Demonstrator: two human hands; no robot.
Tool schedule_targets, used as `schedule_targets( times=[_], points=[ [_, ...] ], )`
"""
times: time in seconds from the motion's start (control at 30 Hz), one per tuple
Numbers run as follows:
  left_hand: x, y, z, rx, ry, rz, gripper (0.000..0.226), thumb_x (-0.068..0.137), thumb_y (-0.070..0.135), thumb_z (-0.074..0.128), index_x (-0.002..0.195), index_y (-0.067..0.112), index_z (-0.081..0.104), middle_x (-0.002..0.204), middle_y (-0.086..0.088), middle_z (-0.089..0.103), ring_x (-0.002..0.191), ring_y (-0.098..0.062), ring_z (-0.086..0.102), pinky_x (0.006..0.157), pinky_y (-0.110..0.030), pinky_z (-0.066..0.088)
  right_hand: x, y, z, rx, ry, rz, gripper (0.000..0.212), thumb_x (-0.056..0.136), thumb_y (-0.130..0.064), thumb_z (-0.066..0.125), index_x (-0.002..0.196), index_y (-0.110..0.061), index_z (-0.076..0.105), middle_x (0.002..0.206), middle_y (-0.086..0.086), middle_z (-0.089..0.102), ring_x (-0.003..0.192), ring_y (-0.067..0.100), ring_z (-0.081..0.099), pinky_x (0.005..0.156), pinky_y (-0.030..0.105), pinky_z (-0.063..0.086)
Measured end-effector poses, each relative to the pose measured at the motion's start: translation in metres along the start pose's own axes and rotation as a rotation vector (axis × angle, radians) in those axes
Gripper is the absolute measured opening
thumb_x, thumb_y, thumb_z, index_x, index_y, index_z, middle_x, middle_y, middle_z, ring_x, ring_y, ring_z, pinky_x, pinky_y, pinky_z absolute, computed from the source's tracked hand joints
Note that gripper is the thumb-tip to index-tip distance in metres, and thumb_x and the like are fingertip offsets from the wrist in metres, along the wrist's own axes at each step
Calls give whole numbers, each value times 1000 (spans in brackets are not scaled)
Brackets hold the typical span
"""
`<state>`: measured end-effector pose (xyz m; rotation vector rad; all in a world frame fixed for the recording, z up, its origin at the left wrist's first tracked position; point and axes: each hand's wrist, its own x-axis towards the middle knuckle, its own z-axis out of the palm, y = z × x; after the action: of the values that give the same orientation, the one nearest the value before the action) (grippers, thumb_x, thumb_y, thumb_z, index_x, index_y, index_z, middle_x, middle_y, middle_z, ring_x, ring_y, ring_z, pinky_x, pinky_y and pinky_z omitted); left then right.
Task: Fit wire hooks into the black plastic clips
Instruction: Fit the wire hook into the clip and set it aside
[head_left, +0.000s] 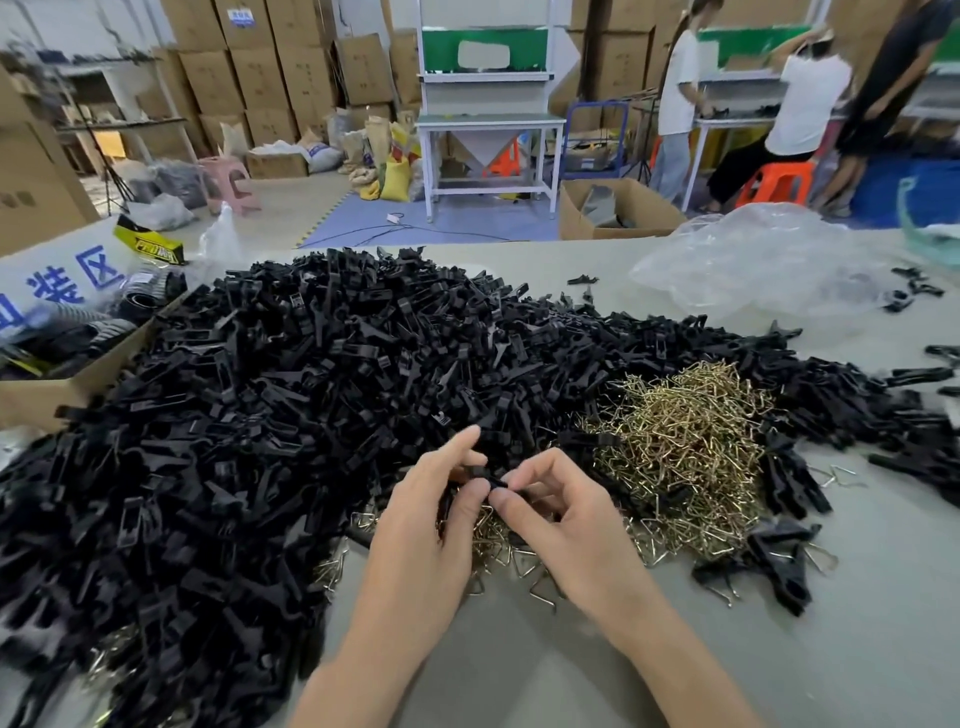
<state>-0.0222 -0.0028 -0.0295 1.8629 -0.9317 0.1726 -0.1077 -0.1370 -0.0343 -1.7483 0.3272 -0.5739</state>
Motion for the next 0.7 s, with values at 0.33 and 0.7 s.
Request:
schedule_targets(
  times=[0.33,0.7],
  points=[
    [4,-22,-2,708,-5,-121,42,93,26,64,132,10,62,140,-14,51,107,-32,62,88,-49,49,3,-5,-3,160,182,36,20,96,-20,66,109,-35,68,104,-17,74,100,2,68,88,16,52],
    [8,-24,-7,623,131,-157,33,100,29,52,122,10,67,128,-3,59,107,-26,59,89,-43,43,9,-2,-10,378,245,108,14,98,-9,61,111,-15,60,101,0,77,96,15,73,84,23,57]
  ],
)
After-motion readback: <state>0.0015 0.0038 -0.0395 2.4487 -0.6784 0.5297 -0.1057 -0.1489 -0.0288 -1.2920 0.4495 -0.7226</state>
